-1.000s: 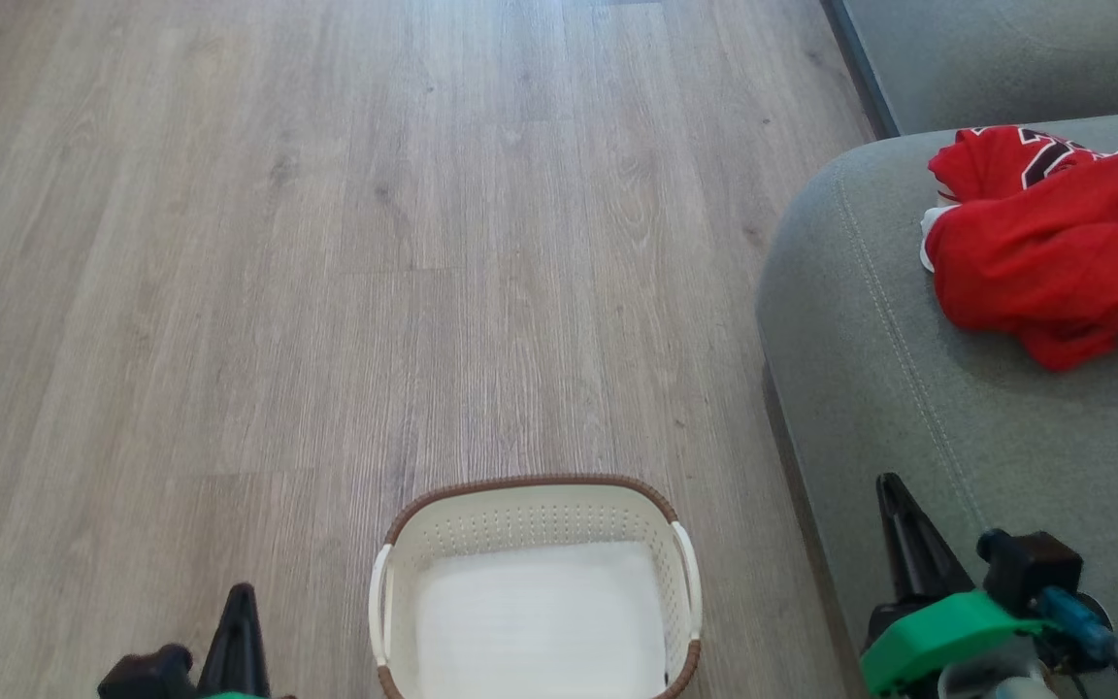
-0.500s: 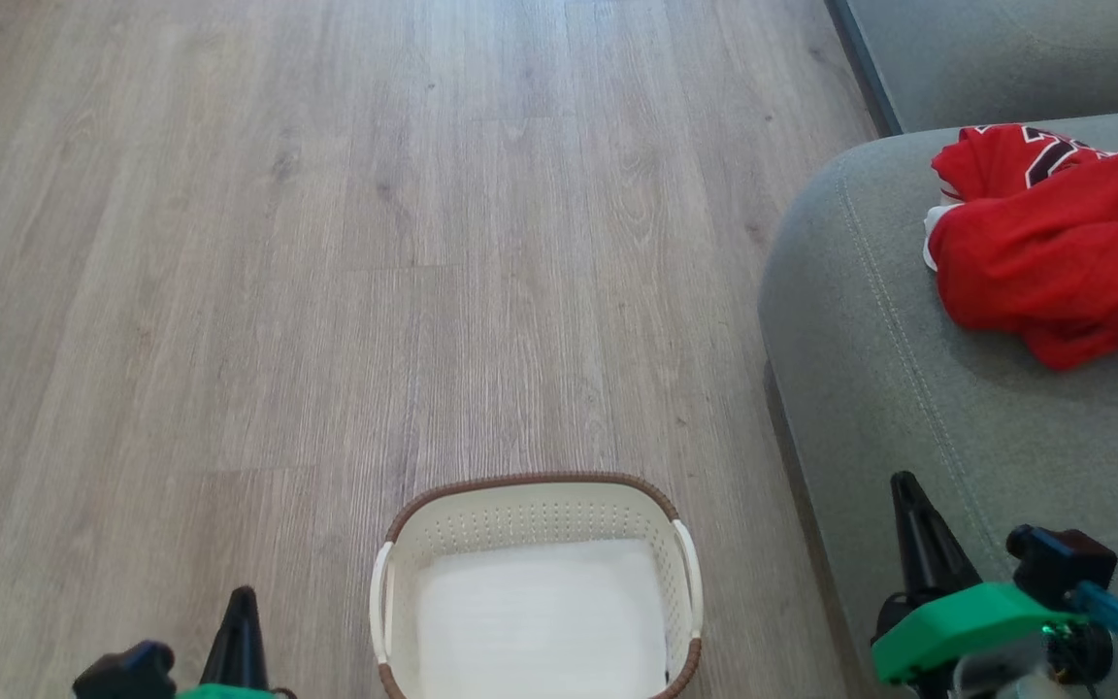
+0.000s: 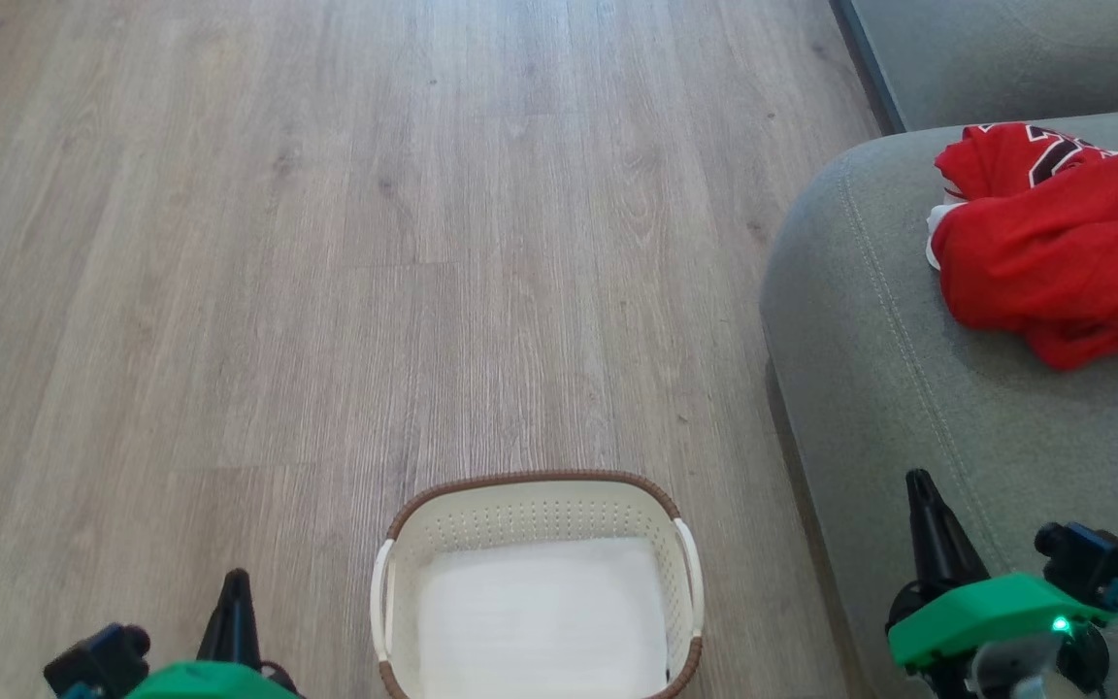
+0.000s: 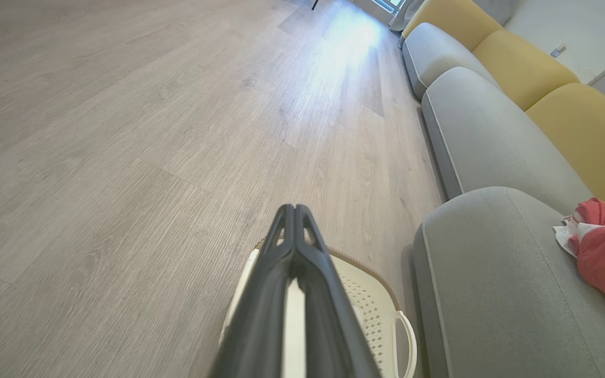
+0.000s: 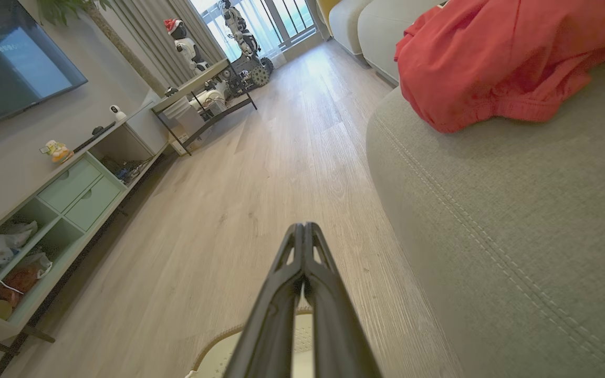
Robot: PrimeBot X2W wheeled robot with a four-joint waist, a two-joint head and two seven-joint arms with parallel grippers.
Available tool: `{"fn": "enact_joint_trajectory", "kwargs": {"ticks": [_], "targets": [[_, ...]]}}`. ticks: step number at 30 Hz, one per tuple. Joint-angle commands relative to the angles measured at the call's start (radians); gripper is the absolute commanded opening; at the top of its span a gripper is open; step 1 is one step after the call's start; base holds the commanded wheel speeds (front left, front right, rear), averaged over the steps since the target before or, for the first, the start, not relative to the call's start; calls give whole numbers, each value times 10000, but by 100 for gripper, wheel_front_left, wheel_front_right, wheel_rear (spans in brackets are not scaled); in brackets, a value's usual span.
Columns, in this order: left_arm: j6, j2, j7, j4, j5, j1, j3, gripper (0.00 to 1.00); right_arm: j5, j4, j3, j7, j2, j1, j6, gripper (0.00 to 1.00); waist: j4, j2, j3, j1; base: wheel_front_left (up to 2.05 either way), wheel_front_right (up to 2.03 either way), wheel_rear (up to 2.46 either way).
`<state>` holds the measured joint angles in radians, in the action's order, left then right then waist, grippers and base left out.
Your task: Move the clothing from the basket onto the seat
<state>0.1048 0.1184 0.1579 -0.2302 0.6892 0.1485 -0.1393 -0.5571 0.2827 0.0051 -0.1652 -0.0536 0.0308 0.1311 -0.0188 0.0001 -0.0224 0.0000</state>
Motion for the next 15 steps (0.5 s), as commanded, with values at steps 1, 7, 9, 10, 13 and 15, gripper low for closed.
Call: {"fn": "enact_joint_trajectory", "kwargs": {"ticks": [1,7,9,10,13,15], "targets": [[-81,28,-67,286,210,-509,296,0,-259,-358,-18,63,-74,-561,-1,0,2,-1,3,0,0,0,0],[-232,-13,-235,261,815,-643,436,0,-956,-361,-77,229,-80,-614,-1,0,15,-1,20,0,0,0,0],[-283,-26,-292,252,1016,-688,483,0,-1189,-362,-97,285,-82,-632,-1,0,19,-1,25,0,0,0,0],[-308,-33,-320,248,1116,-711,506,0,-1304,-362,-107,313,-83,-641,-1,0,21,-1,28,0,0,0,0],[-383,-54,-405,234,1418,-779,577,0,-1652,-363,-138,397,-85,-668,-1,0,27,-1,36,0,0,0,0],[-434,-68,-462,225,1619,-824,624,0,-1883,-364,-159,453,-87,-685,-1,0,31,-1,42,0,0,0,0]]}}
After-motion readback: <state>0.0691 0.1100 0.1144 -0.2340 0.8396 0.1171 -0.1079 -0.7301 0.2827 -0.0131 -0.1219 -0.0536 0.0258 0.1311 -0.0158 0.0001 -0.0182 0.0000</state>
